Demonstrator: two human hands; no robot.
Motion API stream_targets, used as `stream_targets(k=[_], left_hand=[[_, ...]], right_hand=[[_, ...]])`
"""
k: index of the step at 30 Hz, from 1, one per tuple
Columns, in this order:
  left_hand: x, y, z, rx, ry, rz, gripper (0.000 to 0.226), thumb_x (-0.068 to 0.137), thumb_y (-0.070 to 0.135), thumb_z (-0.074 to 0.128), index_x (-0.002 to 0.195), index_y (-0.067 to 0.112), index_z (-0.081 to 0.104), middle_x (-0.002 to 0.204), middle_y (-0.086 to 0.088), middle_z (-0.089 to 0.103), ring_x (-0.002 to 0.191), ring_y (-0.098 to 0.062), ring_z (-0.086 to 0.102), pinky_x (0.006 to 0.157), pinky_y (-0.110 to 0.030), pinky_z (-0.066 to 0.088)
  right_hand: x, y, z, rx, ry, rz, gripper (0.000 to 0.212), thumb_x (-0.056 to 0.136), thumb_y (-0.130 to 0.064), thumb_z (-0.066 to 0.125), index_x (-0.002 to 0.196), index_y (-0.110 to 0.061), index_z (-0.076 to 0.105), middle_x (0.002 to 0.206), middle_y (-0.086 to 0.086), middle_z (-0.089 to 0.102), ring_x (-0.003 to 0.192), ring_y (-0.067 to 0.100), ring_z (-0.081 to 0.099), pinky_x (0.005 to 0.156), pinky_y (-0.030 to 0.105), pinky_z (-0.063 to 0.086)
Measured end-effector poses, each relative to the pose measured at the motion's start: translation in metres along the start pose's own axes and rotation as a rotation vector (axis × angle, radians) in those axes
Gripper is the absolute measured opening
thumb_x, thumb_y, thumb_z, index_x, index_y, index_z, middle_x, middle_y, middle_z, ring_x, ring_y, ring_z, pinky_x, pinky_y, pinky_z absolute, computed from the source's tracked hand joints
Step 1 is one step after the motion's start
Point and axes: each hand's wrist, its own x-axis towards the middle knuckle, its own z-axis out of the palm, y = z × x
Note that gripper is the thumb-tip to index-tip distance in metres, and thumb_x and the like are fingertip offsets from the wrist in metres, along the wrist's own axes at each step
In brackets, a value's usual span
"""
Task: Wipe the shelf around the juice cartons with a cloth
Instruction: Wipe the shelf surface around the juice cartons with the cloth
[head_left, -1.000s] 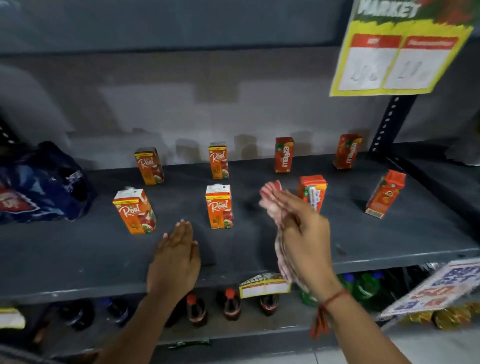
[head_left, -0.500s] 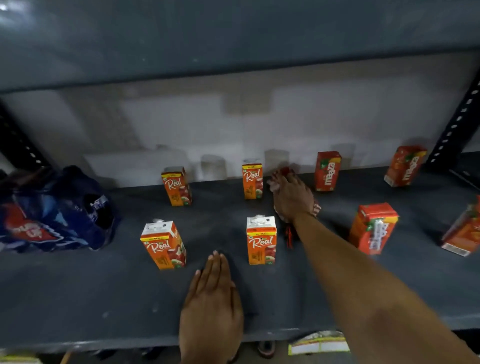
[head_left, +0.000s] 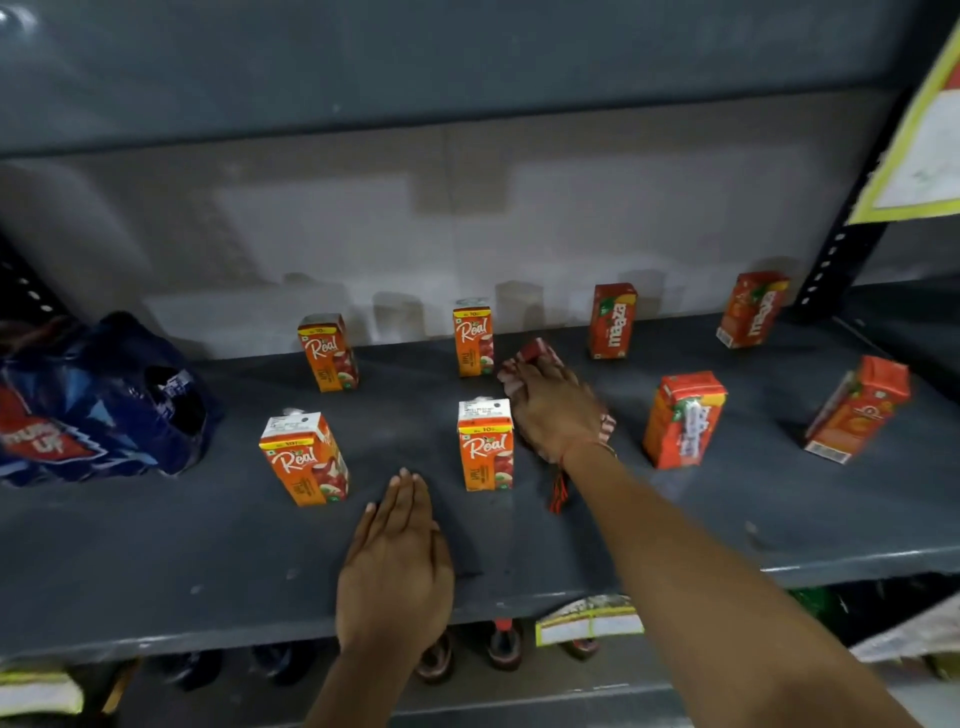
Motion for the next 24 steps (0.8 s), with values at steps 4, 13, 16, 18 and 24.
stream_targets(k=[4,13,16,18,24], left_hand=[[0.0,-0.001,0.0,0.008,-0.025,0.0,0.057,0.098,0.034,0.018,0.151,0.016,0.008,0.161,0.003,0.009,0.147,-0.007,0.007,0.12,-0.027,0.004],[0.0,0.001,-0.002,0.012,-0.041,0.003,0.055,0.1,0.031,0.021,0.151,0.013,0.008,0.162,0.002,0.007,0.147,-0.008,0.004,0.12,-0.026,0.001],[-0.001,0.002,-0.004,0.0,-0.044,-0.004,0.055,0.1,0.03,0.021,0.151,0.012,0.008,0.162,0.001,0.007,0.147,-0.009,0.005,0.12,-0.028,0.003],[-0.001,0.002,-0.005,-0.006,-0.043,-0.003,0.055,0.1,0.03,0.022,0.151,0.011,0.008,0.161,0.0,0.008,0.148,-0.01,0.006,0.121,-0.029,0.004],[-0.001,-0.001,-0.004,-0.002,-0.037,0.001,0.055,0.1,0.031,0.02,0.151,0.013,0.008,0.162,0.0,0.008,0.148,-0.01,0.006,0.12,-0.028,0.002]], right_hand=[[-0.042,0.005,0.002,-0.054,0.041,-0.045,0.051,0.103,-0.043,0.03,0.149,-0.025,0.04,0.161,0.003,0.036,0.145,0.026,0.037,0.113,0.043,0.037],[-0.122,0.017,0.001,-0.055,0.04,-0.043,0.06,0.099,-0.046,0.031,0.154,-0.023,0.034,0.162,0.002,0.034,0.148,0.023,0.034,0.117,0.042,0.032],[-0.157,0.021,-0.009,-0.065,0.006,-0.071,0.059,0.097,-0.041,0.038,0.154,-0.026,0.034,0.162,-0.002,0.035,0.148,0.021,0.035,0.117,0.038,0.032],[-0.181,0.022,-0.018,-0.072,-0.027,-0.092,0.058,0.096,-0.033,0.045,0.153,-0.028,0.036,0.16,-0.004,0.038,0.145,0.021,0.039,0.117,0.037,0.034],[-0.237,0.021,-0.056,-0.178,-0.348,-0.214,0.077,0.087,-0.011,0.054,0.148,-0.051,0.029,0.156,-0.02,0.039,0.134,0.018,0.05,0.114,0.033,0.04]])
